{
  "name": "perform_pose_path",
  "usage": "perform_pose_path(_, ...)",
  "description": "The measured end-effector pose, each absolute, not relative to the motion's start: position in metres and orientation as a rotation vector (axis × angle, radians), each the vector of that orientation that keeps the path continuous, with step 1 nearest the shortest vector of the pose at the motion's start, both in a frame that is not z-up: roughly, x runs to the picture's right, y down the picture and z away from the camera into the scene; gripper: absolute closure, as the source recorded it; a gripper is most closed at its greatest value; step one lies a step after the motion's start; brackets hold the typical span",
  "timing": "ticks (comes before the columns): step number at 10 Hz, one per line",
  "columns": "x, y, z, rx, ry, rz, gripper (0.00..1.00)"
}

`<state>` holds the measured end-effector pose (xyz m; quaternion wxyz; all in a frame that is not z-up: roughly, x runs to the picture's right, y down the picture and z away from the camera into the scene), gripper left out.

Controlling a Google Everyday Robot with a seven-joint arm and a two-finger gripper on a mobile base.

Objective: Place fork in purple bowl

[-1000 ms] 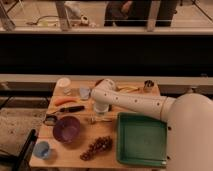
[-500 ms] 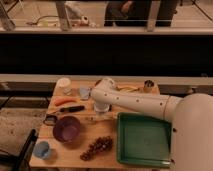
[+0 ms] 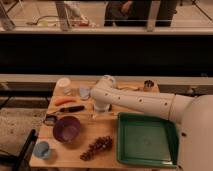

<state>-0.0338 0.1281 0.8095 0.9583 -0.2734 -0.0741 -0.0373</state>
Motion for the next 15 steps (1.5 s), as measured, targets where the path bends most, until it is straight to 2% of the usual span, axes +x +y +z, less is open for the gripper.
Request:
perform_pose_path(8,-0.072,0.103,0.745,-0.448,-0.194,-0.164,0.97)
perform_pose_path(15,-0.108,0.114,0.721,-0.423,-0.266,-0.252,0.97)
